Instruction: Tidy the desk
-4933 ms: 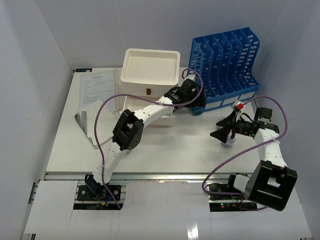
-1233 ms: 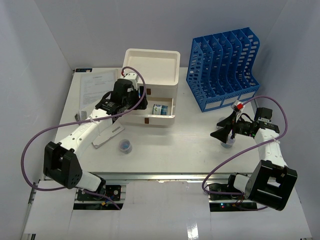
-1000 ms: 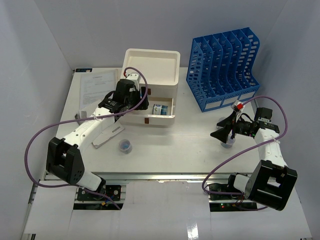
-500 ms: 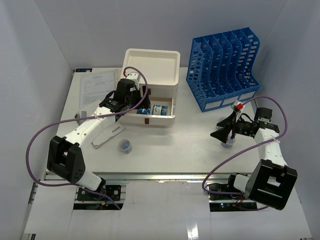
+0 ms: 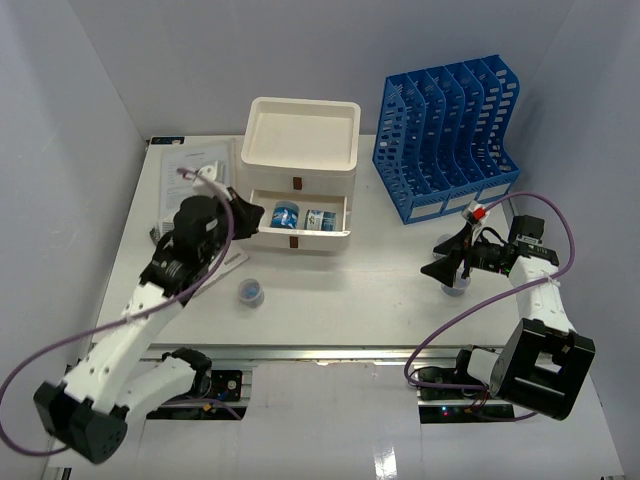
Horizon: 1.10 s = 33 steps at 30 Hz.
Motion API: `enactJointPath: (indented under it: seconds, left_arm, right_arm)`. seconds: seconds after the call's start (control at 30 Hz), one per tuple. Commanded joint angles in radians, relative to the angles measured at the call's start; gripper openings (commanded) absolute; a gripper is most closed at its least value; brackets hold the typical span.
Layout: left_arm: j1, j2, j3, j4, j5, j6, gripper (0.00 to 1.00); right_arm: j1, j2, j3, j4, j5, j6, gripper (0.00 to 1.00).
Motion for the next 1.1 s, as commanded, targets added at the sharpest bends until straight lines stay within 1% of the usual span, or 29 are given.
enactJointPath:
  seconds: [0.0,0.07,0.1,0.17,0.23,0.3,0.4,0.57,0.67,0.77,0.8,0.87,0.9,1.0,1.07]
  left_arm:
    - [0.006,-0.196,-0.252,0.021,0.112,-0.289,0.0]
    - [0.006,-0.253,-0.35,0.056,0.161,-0.393,0.0]
    - [0.006,-0.274,-0.427,0.091,0.174,-0.473,0.0]
    - [0.006,-0.31,-0.525,0.153,0.173,-0.583,0.0]
    - [0.006,-0.31,-0.62,0.254,0.173,-0.684,0.0]
    - [0.006,-0.265,-0.654,0.338,0.151,-0.738,0.0]
    - [0.005,-0.137,-0.639,0.418,0.115,-0.766,0.0]
    - [-0.002,0.09,-0.556,0.542,0.096,-0.806,0.0]
    - [-0.007,0.203,-0.519,0.594,0.038,-0.849,0.0]
    - [-0.009,0.328,-0.452,0.678,0.001,-0.882,0.0]
    - [-0.009,0.371,-0.419,0.694,-0.009,-0.884,0.04]
    - [-0.009,0.432,-0.354,0.703,-0.023,-0.868,0.25]
    - [-0.009,0.457,-0.309,0.702,-0.025,-0.86,0.32]
    - [-0.009,0.517,-0.223,0.687,-0.031,-0.827,0.45]
    - [-0.009,0.529,-0.188,0.667,-0.039,-0.817,0.5]
  right_arm:
    - [-0.002,0.006,0.011,-0.01,-0.017,-0.02,0.9]
    - [-0.002,0.006,0.012,-0.011,-0.015,-0.02,0.9]
    - [-0.002,0.005,0.011,-0.012,-0.013,-0.02,0.9]
    - [-0.004,0.001,0.009,-0.012,-0.007,-0.02,0.9]
    - [-0.004,-0.001,0.008,-0.009,-0.007,-0.021,0.9]
    - [-0.004,0.003,0.008,-0.009,-0.006,-0.021,0.9]
    - [-0.004,0.008,0.01,-0.011,-0.006,-0.021,0.9]
    - [-0.004,0.008,0.01,-0.009,-0.002,-0.021,0.9]
    - [-0.004,0.009,0.01,-0.011,0.001,-0.021,0.9]
    - [-0.004,0.012,0.011,-0.011,0.001,-0.022,0.9]
    - [-0.004,0.012,0.011,-0.011,0.002,-0.023,0.9]
    - [-0.004,0.012,0.01,-0.009,0.005,-0.023,0.9]
    - [-0.004,0.014,0.011,-0.01,0.008,-0.024,0.9]
    - [-0.004,0.014,0.01,-0.009,0.014,-0.024,0.9]
    - [-0.004,0.012,0.011,-0.01,0.014,-0.025,0.9]
